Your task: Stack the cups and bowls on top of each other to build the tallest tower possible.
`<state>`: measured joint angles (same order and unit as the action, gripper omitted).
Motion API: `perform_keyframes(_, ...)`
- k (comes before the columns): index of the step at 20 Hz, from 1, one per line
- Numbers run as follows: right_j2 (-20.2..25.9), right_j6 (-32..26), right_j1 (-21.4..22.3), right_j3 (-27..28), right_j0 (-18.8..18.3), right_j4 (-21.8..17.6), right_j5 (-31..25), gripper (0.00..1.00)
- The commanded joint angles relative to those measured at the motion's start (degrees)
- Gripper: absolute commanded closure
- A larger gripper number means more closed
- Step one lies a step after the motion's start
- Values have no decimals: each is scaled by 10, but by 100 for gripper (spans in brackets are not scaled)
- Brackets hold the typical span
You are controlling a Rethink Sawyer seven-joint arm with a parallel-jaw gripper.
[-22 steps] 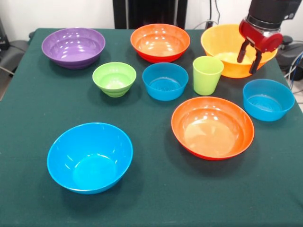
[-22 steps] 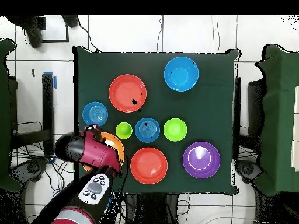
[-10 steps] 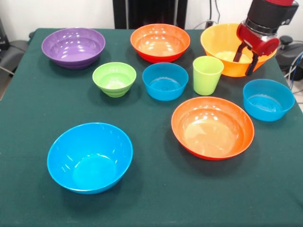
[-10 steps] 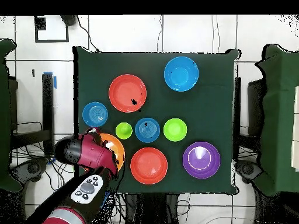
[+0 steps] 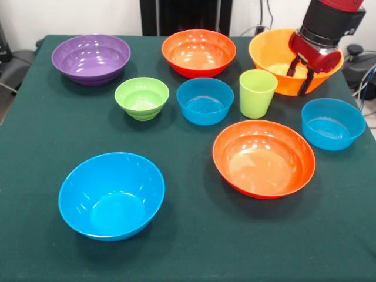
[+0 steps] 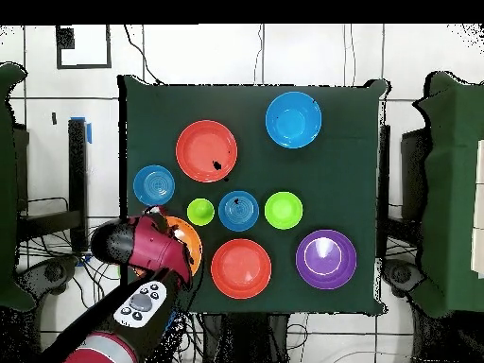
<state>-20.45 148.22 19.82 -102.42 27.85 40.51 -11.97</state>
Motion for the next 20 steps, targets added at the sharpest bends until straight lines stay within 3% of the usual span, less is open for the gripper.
perform_keyframes(1, 39, 83, -18, 42, -13, -1, -38, 100)
perform_keyframes(7, 44, 71, -2, 43, -39, -4, -50, 100)
perform_keyframes(12, 39, 49, 21, 47, -63, -21, -94, 100)
perform_keyframes(20, -39, 64, 85, 85, -54, -82, -283, 100)
